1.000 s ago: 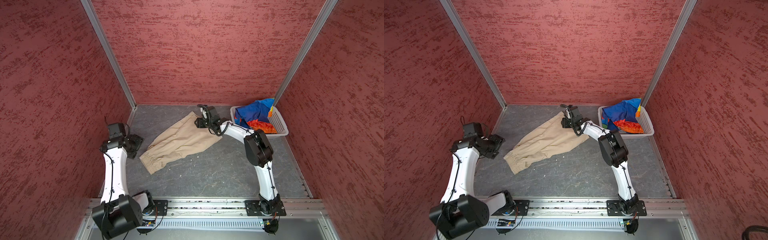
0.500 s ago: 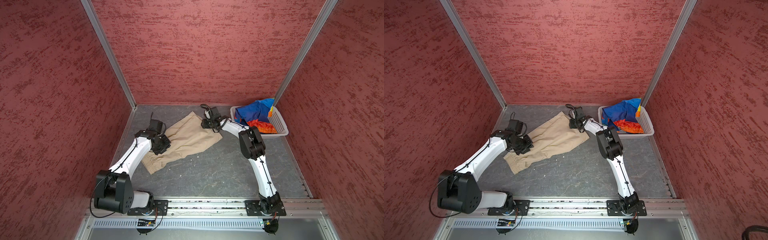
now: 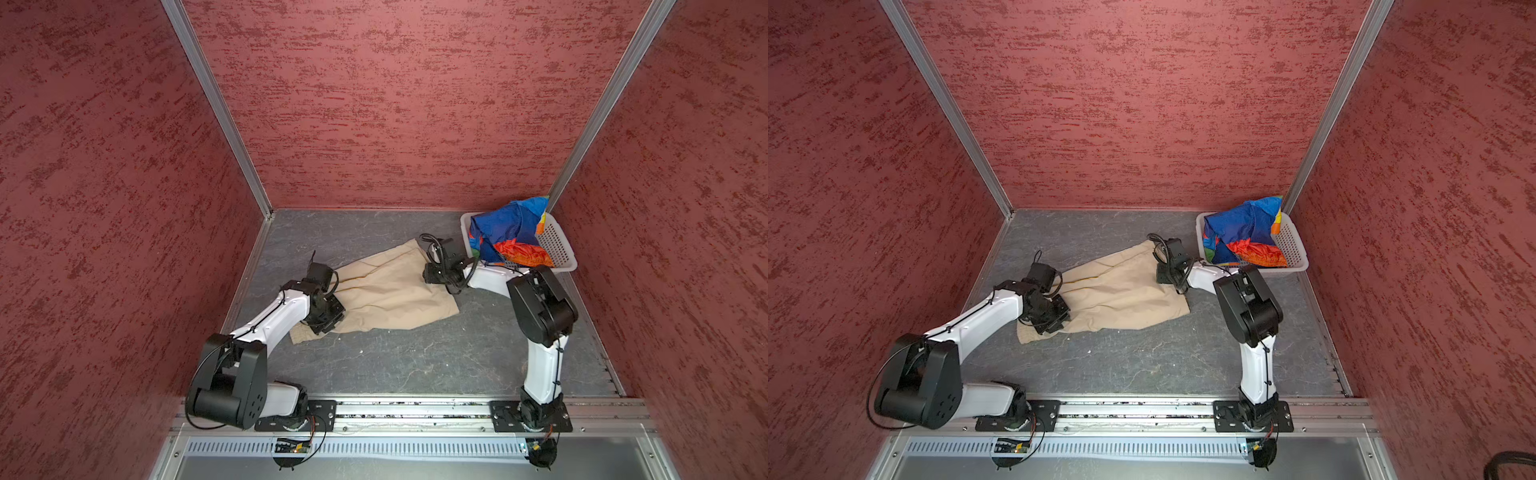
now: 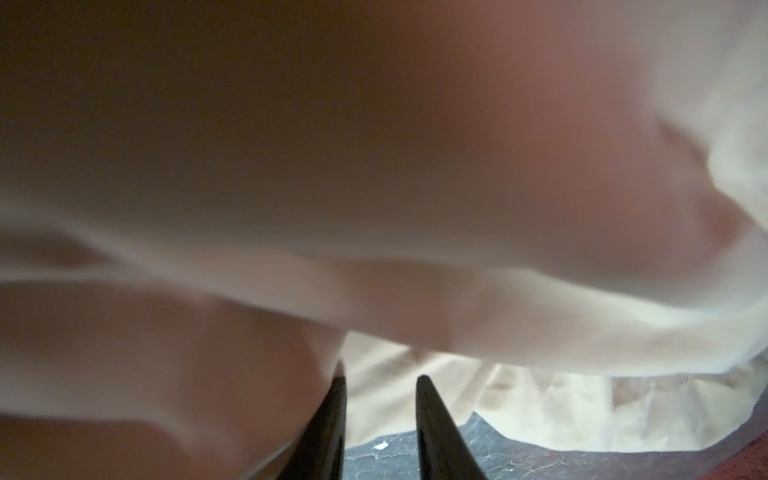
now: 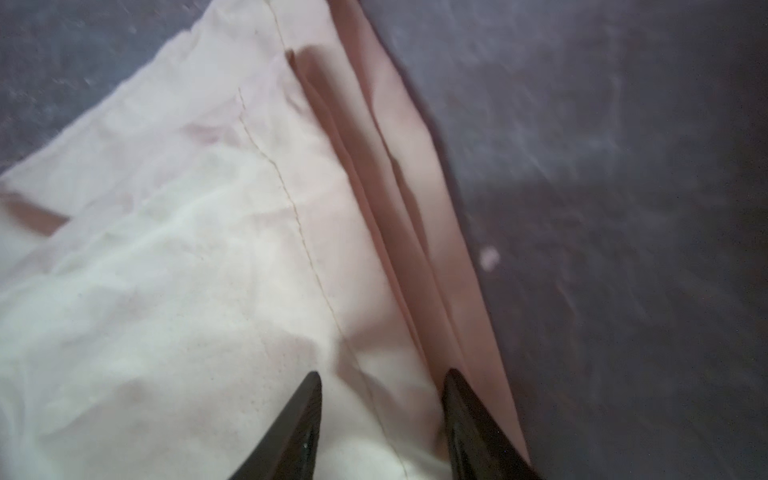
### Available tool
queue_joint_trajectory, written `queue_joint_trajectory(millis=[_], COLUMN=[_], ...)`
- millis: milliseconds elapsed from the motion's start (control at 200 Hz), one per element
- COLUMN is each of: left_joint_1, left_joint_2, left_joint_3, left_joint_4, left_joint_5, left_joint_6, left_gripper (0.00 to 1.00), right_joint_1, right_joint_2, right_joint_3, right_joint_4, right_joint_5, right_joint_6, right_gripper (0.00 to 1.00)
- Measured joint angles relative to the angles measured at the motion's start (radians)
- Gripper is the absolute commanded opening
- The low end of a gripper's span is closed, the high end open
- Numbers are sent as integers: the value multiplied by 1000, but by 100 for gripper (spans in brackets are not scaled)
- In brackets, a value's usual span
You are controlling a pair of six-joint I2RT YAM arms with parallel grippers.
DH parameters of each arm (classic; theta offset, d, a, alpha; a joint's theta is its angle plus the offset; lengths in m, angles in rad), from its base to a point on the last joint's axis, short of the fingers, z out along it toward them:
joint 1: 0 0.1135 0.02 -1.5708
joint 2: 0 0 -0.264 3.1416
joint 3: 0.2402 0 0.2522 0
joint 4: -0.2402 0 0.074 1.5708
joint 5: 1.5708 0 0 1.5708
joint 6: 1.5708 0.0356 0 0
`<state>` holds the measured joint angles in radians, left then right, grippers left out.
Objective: Fold and stack the shorts
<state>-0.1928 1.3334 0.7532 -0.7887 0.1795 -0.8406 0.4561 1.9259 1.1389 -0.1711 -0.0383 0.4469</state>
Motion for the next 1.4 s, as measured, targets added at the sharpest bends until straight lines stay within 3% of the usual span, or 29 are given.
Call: queue_joint_trajectory(millis=[170, 296, 496, 706, 967, 1087, 1252, 1398], left_joint_1=[29, 54, 97, 134, 172, 178, 181, 182], left_joint_2=[-99, -129, -141, -158, -148, -142, -142, -129], left_joint_3=[-105, -171, -211, -227, -229, -227, -229, -229], left_joint_4=[-1, 3, 18, 36, 42, 42, 44, 62], left_joint_5=[-1, -1, 3, 31, 68, 76, 80, 88], left_joint_6=[0, 1, 9, 23, 49, 53, 52, 52], left_gripper=[39, 39, 39, 39, 39, 39, 39, 38], right_joint_1=[-4, -5, -25, -45, -45, -45, -49, -61], right_joint_2=[-174, -219, -199, -61, 87, 118, 125, 122], right_joint_3=[-223, -249, -62, 179, 222, 231, 238, 246], right_joint_4=[35, 2, -94, -114, -167, -177, -173, -166], right_joint_5=[-22, -40, -16, 1, -10, -20, -24, -16], right_joint_6=[103, 126, 74, -3, -55, -62, -56, -55], right_gripper=[52, 59, 61, 59, 56, 42, 2, 0])
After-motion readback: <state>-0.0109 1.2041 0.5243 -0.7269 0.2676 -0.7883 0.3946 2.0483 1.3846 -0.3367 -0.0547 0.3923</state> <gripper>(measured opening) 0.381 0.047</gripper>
